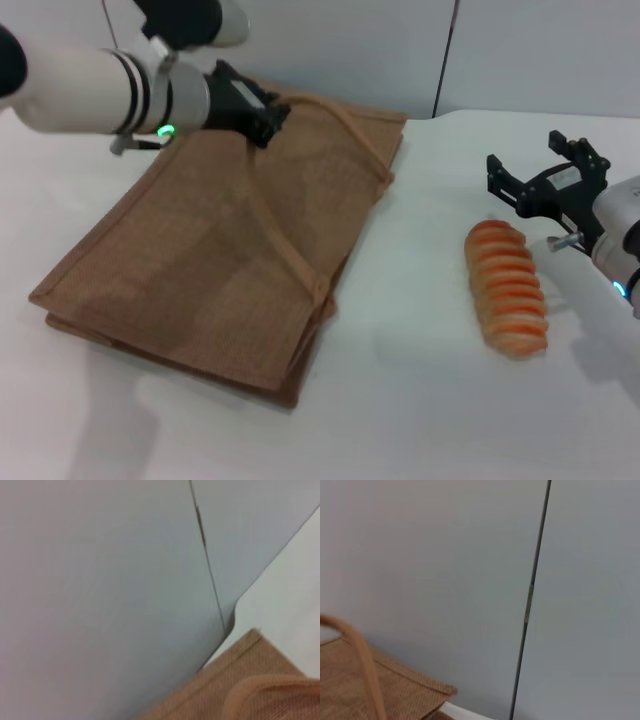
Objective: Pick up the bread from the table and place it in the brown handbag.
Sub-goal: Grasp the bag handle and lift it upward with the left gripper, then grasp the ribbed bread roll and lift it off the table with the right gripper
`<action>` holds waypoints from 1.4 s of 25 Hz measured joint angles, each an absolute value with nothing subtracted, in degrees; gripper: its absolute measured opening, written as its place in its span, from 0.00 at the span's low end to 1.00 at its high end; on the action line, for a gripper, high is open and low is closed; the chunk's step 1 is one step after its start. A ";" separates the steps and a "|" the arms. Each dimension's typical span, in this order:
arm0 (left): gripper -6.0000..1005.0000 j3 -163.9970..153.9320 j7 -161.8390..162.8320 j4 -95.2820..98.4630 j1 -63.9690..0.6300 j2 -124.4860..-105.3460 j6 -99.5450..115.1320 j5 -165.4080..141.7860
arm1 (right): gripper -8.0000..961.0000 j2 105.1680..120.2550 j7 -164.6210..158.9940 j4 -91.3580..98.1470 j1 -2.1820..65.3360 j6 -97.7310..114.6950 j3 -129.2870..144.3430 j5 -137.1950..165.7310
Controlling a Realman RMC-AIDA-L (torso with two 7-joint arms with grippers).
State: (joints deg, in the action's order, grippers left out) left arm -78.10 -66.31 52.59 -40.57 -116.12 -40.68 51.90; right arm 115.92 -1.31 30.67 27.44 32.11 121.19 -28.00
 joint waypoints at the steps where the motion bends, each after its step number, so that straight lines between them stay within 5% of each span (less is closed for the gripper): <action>1: 0.13 -78.09 -64.42 55.19 -40.05 -116.13 -42.05 50.21 | 0.92 115.92 -1.30 31.03 27.38 32.10 121.20 -27.92; 19: 0.13 -72.39 -52.69 79.34 -38.76 -115.00 -62.94 38.88 | 0.92 115.68 -1.10 41.67 22.56 23.50 119.88 -23.08; 27: 0.13 -70.85 -51.36 84.05 -39.48 -114.69 -67.27 35.92 | 0.92 115.69 -1.05 60.54 13.60 5.49 113.34 -10.73; 35: 0.13 -70.84 -48.63 89.26 -40.23 -114.48 -72.40 30.82 | 0.92 115.60 -0.96 76.65 12.01 -17.57 113.88 -10.21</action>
State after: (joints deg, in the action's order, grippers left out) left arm -70.84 -48.63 89.26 -40.23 -114.48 -72.40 30.82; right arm 115.60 -0.96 76.66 12.01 -17.57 113.88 -10.21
